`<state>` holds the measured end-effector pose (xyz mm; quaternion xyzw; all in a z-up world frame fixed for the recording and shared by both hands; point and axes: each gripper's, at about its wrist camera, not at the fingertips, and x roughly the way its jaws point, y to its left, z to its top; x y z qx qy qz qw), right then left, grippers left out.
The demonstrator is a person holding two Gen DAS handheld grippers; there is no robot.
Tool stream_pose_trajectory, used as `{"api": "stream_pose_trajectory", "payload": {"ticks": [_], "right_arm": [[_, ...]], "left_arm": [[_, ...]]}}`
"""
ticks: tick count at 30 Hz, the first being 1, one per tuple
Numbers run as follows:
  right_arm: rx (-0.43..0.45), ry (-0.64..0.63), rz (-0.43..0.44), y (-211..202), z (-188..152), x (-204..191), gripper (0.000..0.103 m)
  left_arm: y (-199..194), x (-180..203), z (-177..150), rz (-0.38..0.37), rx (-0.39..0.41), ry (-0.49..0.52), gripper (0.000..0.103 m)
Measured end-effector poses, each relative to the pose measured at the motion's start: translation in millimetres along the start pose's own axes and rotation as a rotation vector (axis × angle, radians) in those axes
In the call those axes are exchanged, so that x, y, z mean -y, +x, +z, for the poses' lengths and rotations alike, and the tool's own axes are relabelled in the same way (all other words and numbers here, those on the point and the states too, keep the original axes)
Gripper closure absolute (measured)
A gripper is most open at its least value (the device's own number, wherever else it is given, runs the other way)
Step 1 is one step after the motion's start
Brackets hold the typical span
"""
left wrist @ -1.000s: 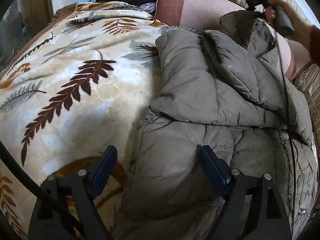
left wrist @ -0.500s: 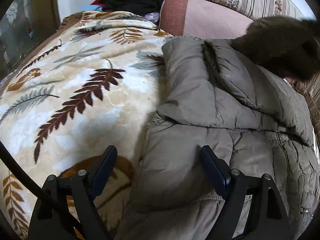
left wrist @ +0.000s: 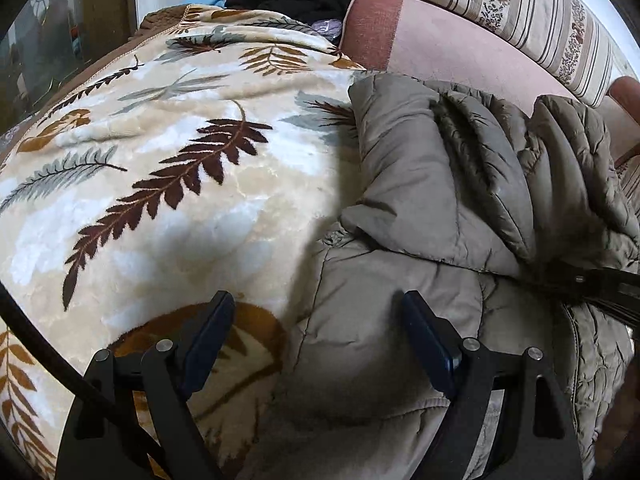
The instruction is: Fold large clothes
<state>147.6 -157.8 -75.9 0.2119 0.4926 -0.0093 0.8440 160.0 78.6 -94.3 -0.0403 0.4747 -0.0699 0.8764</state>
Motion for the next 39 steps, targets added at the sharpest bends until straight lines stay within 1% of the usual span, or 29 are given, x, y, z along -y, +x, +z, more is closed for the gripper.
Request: {"api": "stream_pose_trajectory", "payload": {"ticks": [2, 5, 7, 8, 9, 10, 11, 12, 14, 18, 20, 22, 23, 24, 25, 27, 29, 31, 32, 34, 35, 36, 37, 39], "right_arm": [[-0.01, 0.026, 0.011, 9.1, 0.3, 8.4, 0.096], [-0.01, 0.019, 0.033, 9.6, -0.3, 14.8, 0.096], [-0.004, 0.008, 0.043, 3.6, -3.3, 16.5, 0.092], [-0.001, -0.001, 0.038, 0.2, -4.8, 15.6, 0.087], [0.004, -0.022, 0.026, -5.1, -6.7, 12.5, 0.078], [0.012, -0.046, 0.015, -10.5, -8.7, 8.6, 0.073], [0.025, -0.067, 0.003, -16.6, -10.8, 5.5, 0.062], [0.041, -0.088, -0.011, -22.0, -12.2, 1.4, 0.056], [0.069, -0.13, -0.037, -38.4, -16.0, -5.9, 0.056], [0.125, -0.175, -0.049, -78.5, -15.5, -7.5, 0.056], [0.214, -0.199, -0.086, -106.6, -6.3, -7.4, 0.056], [0.292, -0.197, -0.135, -123.0, 9.7, -6.6, 0.054], [0.308, -0.185, -0.154, -124.2, 18.8, -5.8, 0.05], [0.316, -0.158, -0.172, -121.2, 30.7, -1.1, 0.049], [0.314, -0.141, -0.183, -116.4, 38.4, 2.7, 0.048], [0.286, -0.11, -0.254, -92.5, 53.6, 14.3, 0.048], [0.209, -0.077, -0.313, -57.2, 60.0, 30.0, 0.049], [0.134, -0.027, -0.311, -28.0, 54.4, 48.8, 0.049], [0.115, -0.008, -0.303, -17.3, 49.5, 56.2, 0.049], [0.124, -0.033, -0.309, -12.2, 44.4, 57.0, 0.049], [0.115, -0.067, -0.328, -13.4, 45.5, 52.8, 0.049], [0.107, -0.086, -0.345, -17.7, 47.4, 48.1, 0.049], [0.122, -0.1, -0.363, -27.2, 48.7, 42.0, 0.049], [0.242, -0.135, -0.363, -55.0, 47.6, 25.4, 0.049]], "left_arm": [[2.1, 1.1, 0.3, 0.004, -0.001, 0.005, 0.019], [3.7, 2.7, 0.1, 0.014, 0.002, 0.016, 0.019], [3.1, 3.9, -0.1, 0.02, 0.008, 0.023, 0.019], [2.7, 4.4, -0.3, 0.021, 0.011, 0.025, 0.019], [2.6, 4.4, -0.6, 0.022, 0.012, 0.026, 0.019], [2.5, 4.2, -0.7, 0.022, 0.013, 0.025, 0.019], [2.5, 3.8, -0.6, 0.021, 0.013, 0.024, 0.019], [2.4, 3.5, -0.6, 0.021, 0.013, 0.023, 0.019], [1.3, 3.7, -1.2, 0.023, 0.016, 0.022, 0.019], [-1.4, 6.7, -2.4, 0.039, 0.028, 0.035, 0.019], [-1.8, 8.6, -2.9, 0.048, 0.033, 0.043, 0.019], [-2.2, 10.2, -3.1, 0.056, 0.037, 0.05, 0.019], [-2.4, 10.5, -3.2, 0.058, 0.038, 0.051, 0.019], [-2.4, 10.3, -3.3, 0.058, 0.038, 0.051, 0.019], [-2.1, 9.9, -3.2, 0.056, 0.037, 0.049, 0.019], [-1.1, 9.1, -2.7, 0.053, 0.031, 0.045, 0.019], [-1.0, 9.6, -3.0, 0.054, 0.029, 0.045, 0.019], [-0.7, 10.0, -2.7, 0.055, 0.028, 0.046, 0.019], [-0.5, 10.1, -2.5, 0.056, 0.027, 0.046, 0.019], [-0.3, 10.1, -2.4, 0.057, 0.025, 0.047, 0.019], [-0.5, 10.2, -2.5, 0.059, 0.026, 0.048, 0.019], [-0.5, 10.0, -2.2, 0.058, 0.028, 0.048, 0.019], [-0.5, 10.1, -2.3, 0.06, 0.028, 0.05, 0.019], [-0.4, 10.8, -2.5, 0.063, 0.028, 0.053, 0.018]]}}
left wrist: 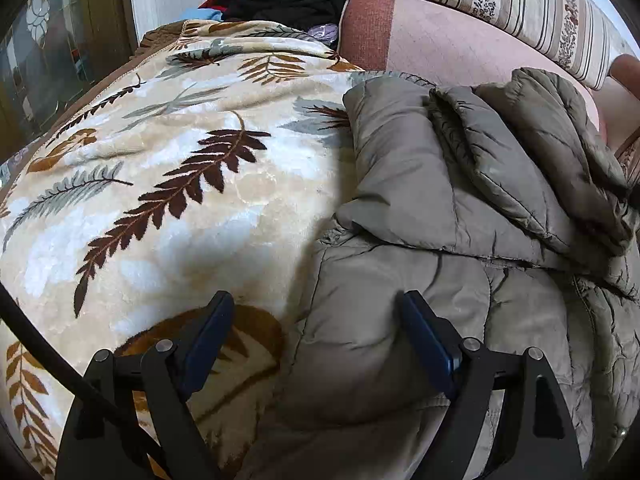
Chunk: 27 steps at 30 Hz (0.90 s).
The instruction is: Fold large clothes
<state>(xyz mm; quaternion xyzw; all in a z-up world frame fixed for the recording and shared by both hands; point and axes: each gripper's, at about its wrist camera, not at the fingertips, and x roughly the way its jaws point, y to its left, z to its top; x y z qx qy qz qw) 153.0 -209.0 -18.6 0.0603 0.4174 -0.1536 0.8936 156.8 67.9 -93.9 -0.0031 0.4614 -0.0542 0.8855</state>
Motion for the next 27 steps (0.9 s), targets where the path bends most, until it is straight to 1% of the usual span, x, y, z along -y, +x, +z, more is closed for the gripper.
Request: {"api": "stream_pose_trajectory", "payload": {"ticks": [2, 3, 5, 7, 8, 9, 11, 14, 16, 18, 20, 22, 25, 27], "right_arm": [[0.081, -0.04, 0.014, -21.4, 6.1, -14.2, 0.049], [0.094, -0.059, 0.031, -26.0, 8.0, -24.3, 0.049], [0.053, -0.079, 0.079, -17.9, 8.6, -42.8, 0.049], [-0.021, -0.08, 0.111, -1.9, 0.7, -57.9, 0.049], [-0.078, -0.075, 0.131, 9.4, -6.5, -63.2, 0.049], [-0.103, -0.067, 0.137, 14.8, -11.7, -62.8, 0.049], [-0.076, -0.046, 0.151, 4.2, -24.8, -54.7, 0.049], [-0.013, -0.025, 0.178, -30.7, -45.5, -28.5, 0.049], [0.006, -0.004, 0.178, -53.0, -64.8, -4.6, 0.049], [0.023, 0.028, 0.141, -74.7, -86.4, 29.7, 0.044], [0.03, 0.061, 0.096, -86.9, -101.3, 59.6, 0.04], [0.03, 0.105, 0.053, -96.8, -117.1, 91.2, 0.038], [0.025, 0.164, 0.023, -106.5, -142.9, 131.2, 0.037], [0.024, 0.191, 0.011, -109.7, -158.6, 150.9, 0.037]], "left_arm": [[0.7, -0.1, 0.0, 0.0, -0.001, 0.001, 0.018], [0.4, 0.2, 0.1, -0.001, -0.001, -0.001, 0.018], [0.6, -1.1, -0.3, -0.007, -0.001, -0.006, 0.017], [1.8, -3.3, -0.7, -0.016, -0.006, -0.016, 0.016], [2.7, -4.7, -0.8, -0.021, -0.01, -0.023, 0.015], [3.3, -6.1, -0.9, -0.027, -0.013, -0.028, 0.015], [4.0, -8.1, -1.2, -0.034, -0.016, -0.038, 0.015], [5.1, -6.9, -1.7, -0.027, -0.014, -0.036, 0.014], [4.5, -6.8, -2.3, -0.025, -0.007, -0.034, 0.014], [4.1, -6.9, -3.2, -0.024, -0.001, -0.036, 0.014], [3.4, -6.4, -4.1, -0.02, 0.009, -0.036, 0.014], [0.8, -5.2, -6.1, -0.008, 0.026, -0.033, 0.014], [-9.7, -1.0, -11.2, 0.045, 0.07, -0.02, 0.014], [-21.1, 1.2, -15.9, 0.078, 0.093, -0.024, 0.014]]}}
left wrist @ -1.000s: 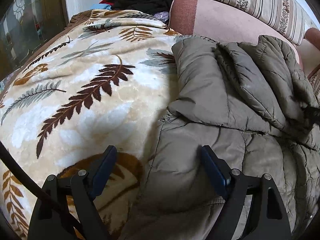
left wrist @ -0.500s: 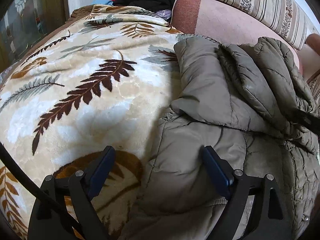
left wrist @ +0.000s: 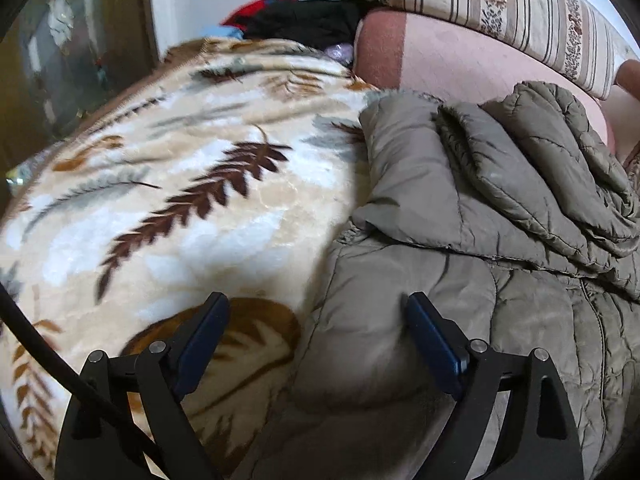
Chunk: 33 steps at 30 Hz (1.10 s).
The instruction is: Fold large clothes
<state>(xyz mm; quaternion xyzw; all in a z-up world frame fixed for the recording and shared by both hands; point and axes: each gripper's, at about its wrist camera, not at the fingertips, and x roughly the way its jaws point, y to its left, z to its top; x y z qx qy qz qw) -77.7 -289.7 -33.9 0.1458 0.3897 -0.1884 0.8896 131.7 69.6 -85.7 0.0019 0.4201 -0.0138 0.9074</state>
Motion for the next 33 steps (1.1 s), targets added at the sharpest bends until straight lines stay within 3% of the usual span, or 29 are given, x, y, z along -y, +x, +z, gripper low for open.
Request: {"api": "stream_pose_trajectory", "payload": {"ticks": [4, 8, 17, 25, 33], "right_arm": [[0.001, 0.025, 0.007, -4.4, -15.4, 22.5, 0.036], [0.024, 0.025, 0.033, -4.7, -22.6, 28.9, 0.031], [0.043, 0.032, 0.095, -10.5, -32.0, 42.1, 0.025], [0.031, 0.143, 0.058, -14.5, -47.1, 100.7, 0.022], [-0.075, 0.233, 0.146, 10.8, -53.7, 137.8, 0.022]], "left_arm": [[-36.7, 0.6, -14.0, -0.01, 0.01, -0.023, 0.014], [-77.7, 5.7, -39.6, 0.035, 0.051, 0.023, 0.014], [-107.2, -14.1, -56.6, 0.086, 0.01, -0.003, 0.014], [-101.4, -51.0, -56.0, 0.044, -0.08, -0.053, 0.014], [-63.4, -66.4, -48.4, -0.152, -0.213, -0.072, 0.014]]}}
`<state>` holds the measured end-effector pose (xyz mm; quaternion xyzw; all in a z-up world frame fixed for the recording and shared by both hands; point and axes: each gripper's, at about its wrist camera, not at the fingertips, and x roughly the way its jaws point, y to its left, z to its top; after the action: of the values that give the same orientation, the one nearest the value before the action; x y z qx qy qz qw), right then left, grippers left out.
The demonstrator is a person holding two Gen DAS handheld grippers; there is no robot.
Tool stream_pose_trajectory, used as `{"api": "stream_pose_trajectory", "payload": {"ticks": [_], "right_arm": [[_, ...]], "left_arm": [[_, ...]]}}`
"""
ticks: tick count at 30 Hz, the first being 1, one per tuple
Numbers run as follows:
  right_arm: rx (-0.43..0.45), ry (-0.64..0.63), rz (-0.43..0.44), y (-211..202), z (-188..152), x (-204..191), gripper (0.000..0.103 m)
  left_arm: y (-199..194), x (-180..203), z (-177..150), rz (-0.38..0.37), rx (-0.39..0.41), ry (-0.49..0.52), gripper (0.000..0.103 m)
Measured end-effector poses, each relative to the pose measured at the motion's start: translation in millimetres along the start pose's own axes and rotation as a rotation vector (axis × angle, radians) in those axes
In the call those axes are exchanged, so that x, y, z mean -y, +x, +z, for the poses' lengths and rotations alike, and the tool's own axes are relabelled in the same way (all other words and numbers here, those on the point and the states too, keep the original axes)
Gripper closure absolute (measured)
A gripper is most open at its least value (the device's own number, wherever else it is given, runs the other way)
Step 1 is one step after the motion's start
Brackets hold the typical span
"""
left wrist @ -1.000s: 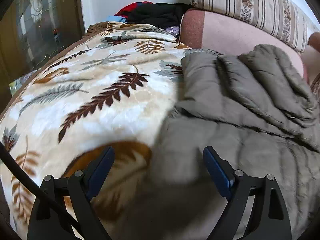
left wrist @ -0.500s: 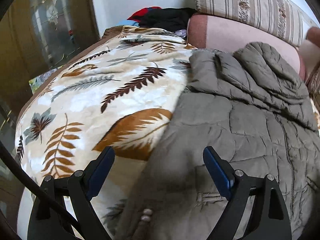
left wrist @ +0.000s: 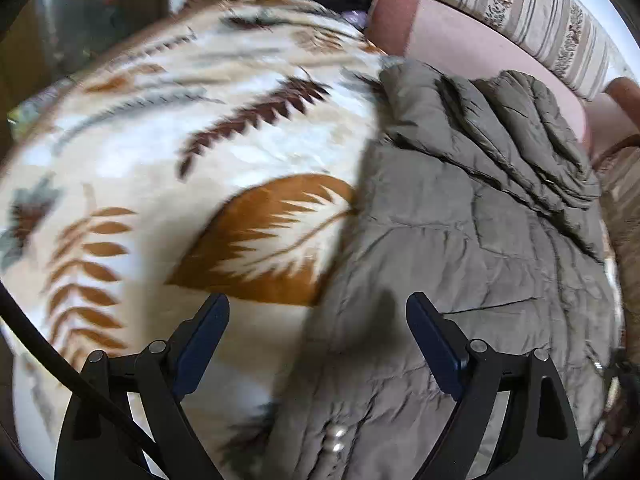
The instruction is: Fold large clothes
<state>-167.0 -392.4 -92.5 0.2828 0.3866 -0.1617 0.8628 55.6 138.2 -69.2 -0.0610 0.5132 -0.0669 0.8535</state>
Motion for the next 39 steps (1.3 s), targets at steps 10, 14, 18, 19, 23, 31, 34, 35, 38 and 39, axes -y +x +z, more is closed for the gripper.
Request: {"api": "stream_pose_trajectory", "payload": {"ticks": [10, 14, 18, 19, 23, 31, 34, 35, 38, 39], "right_arm": [[-0.128, 0.154, 0.297, 25.6, 9.2, 22.3, 0.02], [-0.173, 0.16, 0.386, 28.8, 4.0, 23.0, 0.02], [-0.222, 0.147, 0.462, 26.8, -6.1, 21.8, 0.021], [-0.238, 0.151, 0.49, 25.8, -10.4, 22.4, 0.021], [-0.253, 0.191, 0.543, 21.6, -23.7, 29.7, 0.022], [-0.297, 0.237, 0.638, 11.9, -58.5, 41.0, 0.022], [-0.309, 0.262, 0.668, 10.4, -71.4, 43.1, 0.022], [-0.309, 0.266, 0.675, 9.9, -74.9, 42.0, 0.022], [-0.309, 0.28, 0.699, 8.4, -81.2, 39.7, 0.022], [-0.311, 0.287, 0.706, 7.2, -82.0, 38.5, 0.023]], "left_arm": [[36.8, 0.9, 8.4, -0.229, -0.141, 0.015, 0.014], [25.9, -1.9, -17.7, -0.387, -0.175, 0.023, 0.014], [11.7, -5.6, -48.8, -0.5, -0.174, 0.013, 0.014], [8.9, -6.8, -55.9, -0.533, -0.175, 0.0, 0.014], [3.8, -9.9, -73.5, -0.623, -0.171, -0.04, 0.014], [1.6, -12.7, -83.9, -0.662, -0.167, -0.05, 0.014], [2.6, -12.7, -85.5, -0.671, -0.167, -0.055, 0.014], [1.9, -12.2, -86.9, -0.671, -0.167, -0.054, 0.014], [-0.5, -12.1, -93.1, -0.676, -0.174, -0.046, 0.02], [-1.7, -12.7, -95.0, -0.679, -0.176, -0.043, 0.026]]}}
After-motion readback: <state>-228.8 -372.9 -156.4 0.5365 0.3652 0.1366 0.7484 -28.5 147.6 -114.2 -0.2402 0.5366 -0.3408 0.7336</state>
